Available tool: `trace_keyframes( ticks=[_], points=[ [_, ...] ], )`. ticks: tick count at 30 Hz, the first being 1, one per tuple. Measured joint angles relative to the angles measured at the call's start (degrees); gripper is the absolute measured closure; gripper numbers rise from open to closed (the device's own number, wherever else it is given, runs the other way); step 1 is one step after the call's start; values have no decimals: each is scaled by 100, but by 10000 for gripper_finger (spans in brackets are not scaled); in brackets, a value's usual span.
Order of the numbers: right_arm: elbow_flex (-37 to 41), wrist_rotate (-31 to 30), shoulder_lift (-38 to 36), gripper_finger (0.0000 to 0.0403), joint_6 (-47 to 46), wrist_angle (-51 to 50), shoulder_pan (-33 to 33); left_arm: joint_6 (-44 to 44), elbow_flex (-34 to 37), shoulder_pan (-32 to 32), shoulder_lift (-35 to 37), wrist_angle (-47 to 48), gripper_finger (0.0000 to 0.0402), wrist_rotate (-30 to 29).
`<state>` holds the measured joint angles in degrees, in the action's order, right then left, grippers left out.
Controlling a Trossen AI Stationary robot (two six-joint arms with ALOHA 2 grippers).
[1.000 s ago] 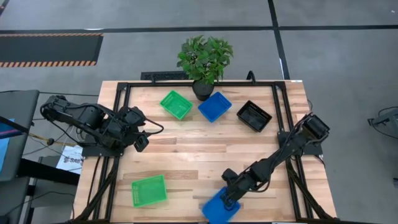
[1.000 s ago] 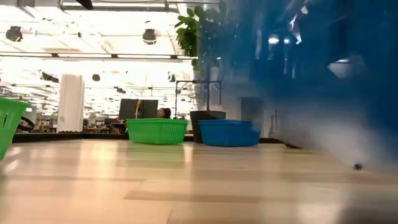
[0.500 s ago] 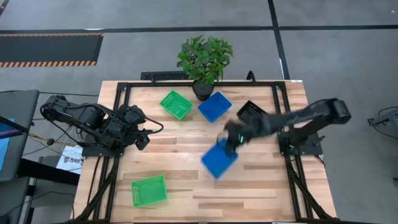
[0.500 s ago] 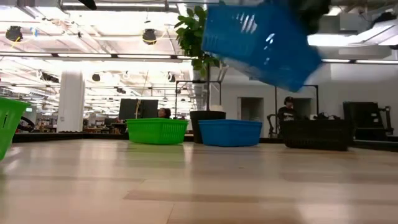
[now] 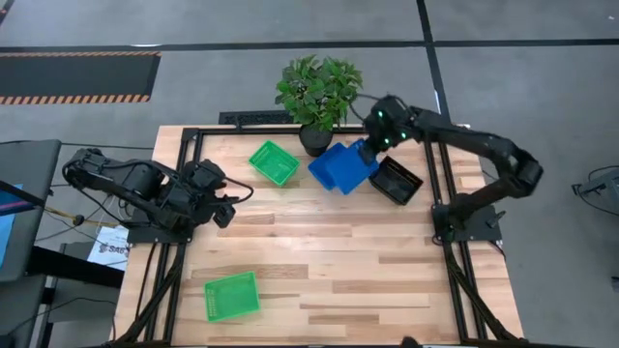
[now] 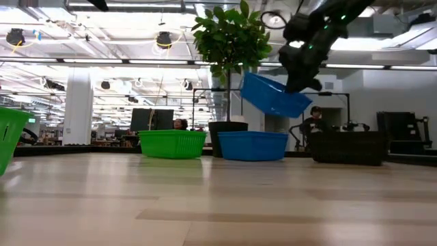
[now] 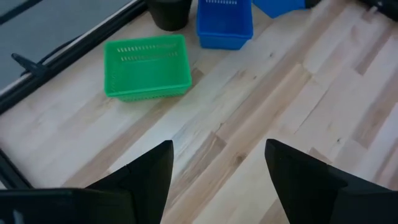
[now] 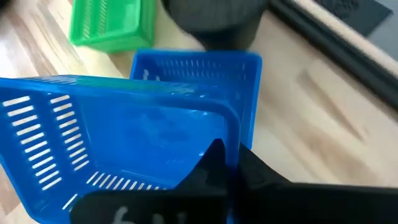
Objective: Stack baskets by color
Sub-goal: Stack the bottom blue basket on the top blue basket
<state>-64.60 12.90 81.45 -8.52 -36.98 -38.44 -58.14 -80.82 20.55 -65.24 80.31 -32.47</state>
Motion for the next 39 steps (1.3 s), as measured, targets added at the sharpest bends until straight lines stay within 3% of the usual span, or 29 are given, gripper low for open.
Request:
trace_keyframes(
  ticks=[4,14,24,33,39],
  points=[
    [-340,364,555,395,434,36,-289,-154,0,-136,-1,0,160,6],
    [-975,391,1657,389,857,148,-279,-252,0,-398,-2,31,160,30],
    [-1045,365,1894,389,656,289,-294,-89,0,-648,-2,35,160,26],
    [-1033,348,2105,397,844,-506,-211,1,0,-660,-2,35,160,75],
    [-1029,351,2092,369,906,-797,-171,47,0,-658,0,41,160,153]
  ],
)
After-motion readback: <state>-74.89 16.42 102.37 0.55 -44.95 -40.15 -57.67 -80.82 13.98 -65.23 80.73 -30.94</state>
